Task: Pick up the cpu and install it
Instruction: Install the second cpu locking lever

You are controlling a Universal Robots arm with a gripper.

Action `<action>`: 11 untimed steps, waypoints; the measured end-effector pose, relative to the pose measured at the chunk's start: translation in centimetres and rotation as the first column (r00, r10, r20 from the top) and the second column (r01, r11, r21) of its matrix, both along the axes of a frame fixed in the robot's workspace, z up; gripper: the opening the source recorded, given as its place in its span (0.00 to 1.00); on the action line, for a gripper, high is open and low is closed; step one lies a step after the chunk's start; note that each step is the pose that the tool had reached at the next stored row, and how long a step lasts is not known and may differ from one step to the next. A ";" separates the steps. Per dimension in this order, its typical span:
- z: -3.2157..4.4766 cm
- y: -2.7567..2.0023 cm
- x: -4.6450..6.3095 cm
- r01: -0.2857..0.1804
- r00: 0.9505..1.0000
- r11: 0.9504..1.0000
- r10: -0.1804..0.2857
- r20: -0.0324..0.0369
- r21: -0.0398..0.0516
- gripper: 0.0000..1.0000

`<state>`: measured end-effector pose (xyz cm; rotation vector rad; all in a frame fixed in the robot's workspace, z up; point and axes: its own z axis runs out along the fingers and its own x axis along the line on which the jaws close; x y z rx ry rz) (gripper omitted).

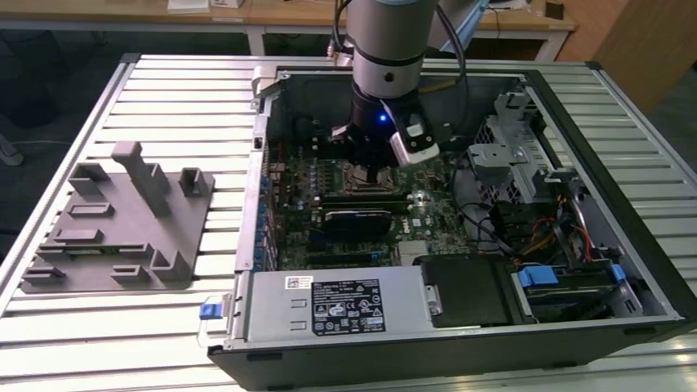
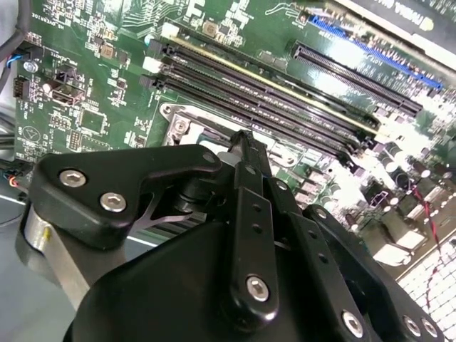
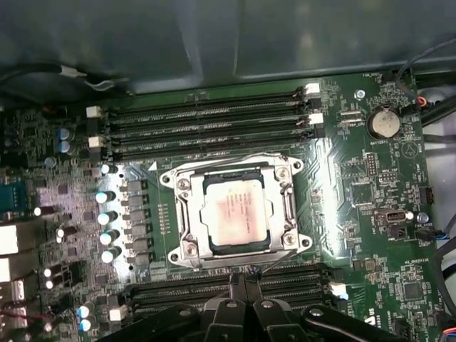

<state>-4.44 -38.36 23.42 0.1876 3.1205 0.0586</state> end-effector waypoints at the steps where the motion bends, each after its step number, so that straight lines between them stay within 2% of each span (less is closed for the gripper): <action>1: -0.01 -0.08 0.0 -0.003 1.000 1.000 0.003 0.000 0.000 0.11; 5: -0.10 -0.36 0.0 -0.017 1.000 1.000 0.017 0.000 0.000 0.11; 11: -0.14 -0.40 -0.1 -0.025 1.000 1.000 0.025 0.000 0.000 0.11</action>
